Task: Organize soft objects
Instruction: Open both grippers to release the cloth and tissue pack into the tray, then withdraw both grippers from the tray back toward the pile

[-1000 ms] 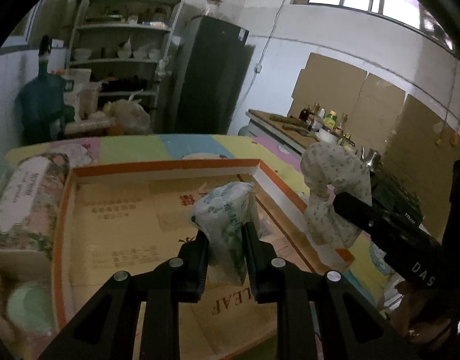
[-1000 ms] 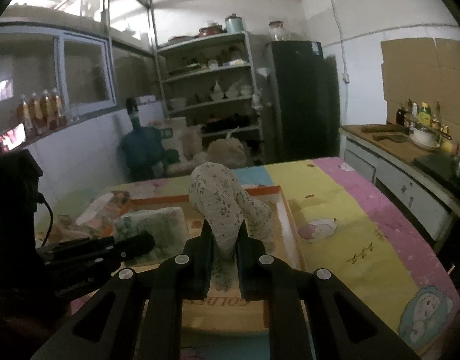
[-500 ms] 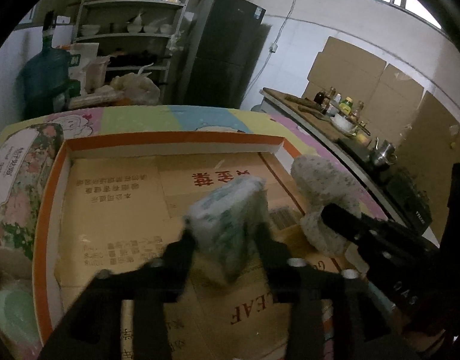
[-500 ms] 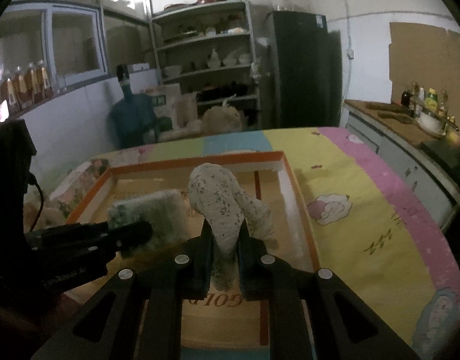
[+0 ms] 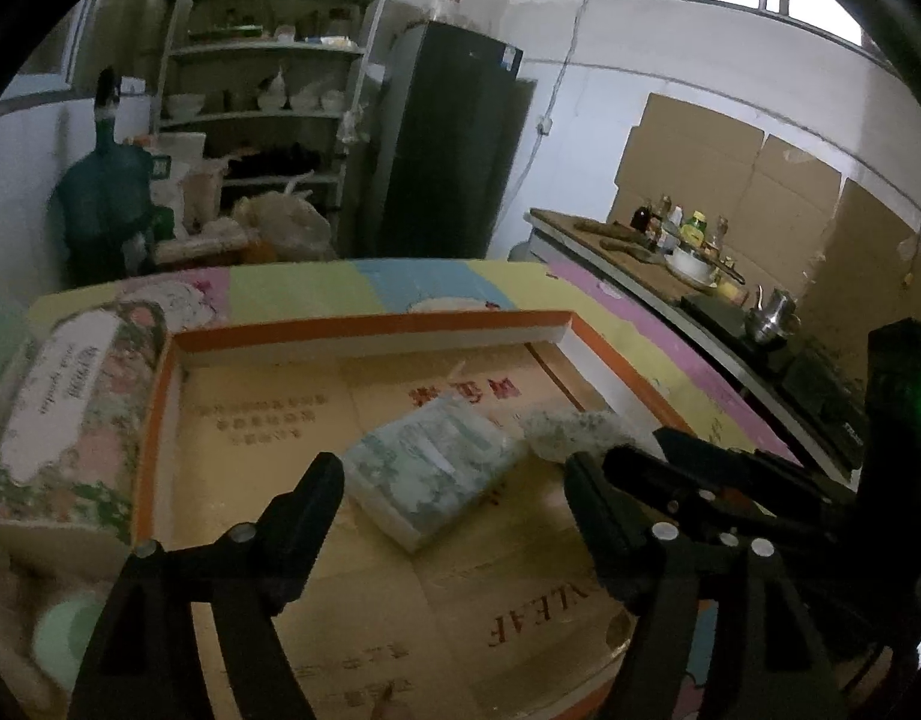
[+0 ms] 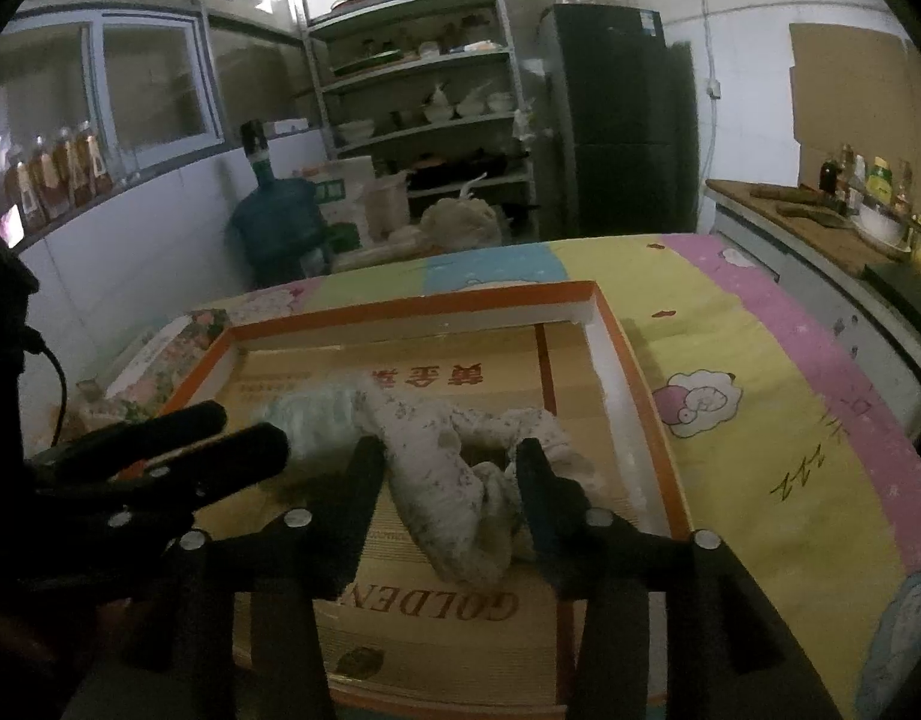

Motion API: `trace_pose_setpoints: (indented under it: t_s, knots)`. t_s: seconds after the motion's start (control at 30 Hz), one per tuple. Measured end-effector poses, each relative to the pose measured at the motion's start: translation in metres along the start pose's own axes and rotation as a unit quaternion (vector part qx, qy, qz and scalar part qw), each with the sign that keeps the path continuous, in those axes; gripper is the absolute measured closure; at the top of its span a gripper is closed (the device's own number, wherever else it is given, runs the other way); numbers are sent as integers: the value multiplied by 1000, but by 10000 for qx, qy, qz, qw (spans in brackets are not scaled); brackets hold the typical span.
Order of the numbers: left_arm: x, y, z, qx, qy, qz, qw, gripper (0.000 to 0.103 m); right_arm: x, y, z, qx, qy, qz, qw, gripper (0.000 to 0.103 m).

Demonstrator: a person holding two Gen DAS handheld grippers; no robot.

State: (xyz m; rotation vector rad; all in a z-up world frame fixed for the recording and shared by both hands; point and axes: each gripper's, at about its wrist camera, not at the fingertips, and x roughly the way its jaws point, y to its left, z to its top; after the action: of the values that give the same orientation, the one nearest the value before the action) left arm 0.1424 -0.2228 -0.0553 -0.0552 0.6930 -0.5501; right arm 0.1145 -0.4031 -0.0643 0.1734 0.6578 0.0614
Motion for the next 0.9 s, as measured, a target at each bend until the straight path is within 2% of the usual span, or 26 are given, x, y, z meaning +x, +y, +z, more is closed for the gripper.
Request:
trace_pose_setpoints:
  t_s: [0.23, 0.43, 0.6, 0.8, 0.9]
  knots:
    - [-17, 7, 2, 3, -244, 189, 9995, 15, -7, 3, -1, 66, -67, 27, 10000, 47]
    - [-35, 13, 1, 101, -453, 647, 9968, 15, -16, 13, -4, 63, -140, 108, 9998, 44]
    - [-54, 24, -2, -95, -578, 697, 9958, 15, -26, 24, -4, 73, -229, 178, 9996, 44]
    - [-77, 40, -8, -298, -620, 936, 9932, 15, -42, 45, -4, 89, -438, 316, 9985, 43]
    - [-88, 45, -12, -329, -668, 890, 9932, 17, -46, 59, -4, 45, -479, 425, 9979, 42]
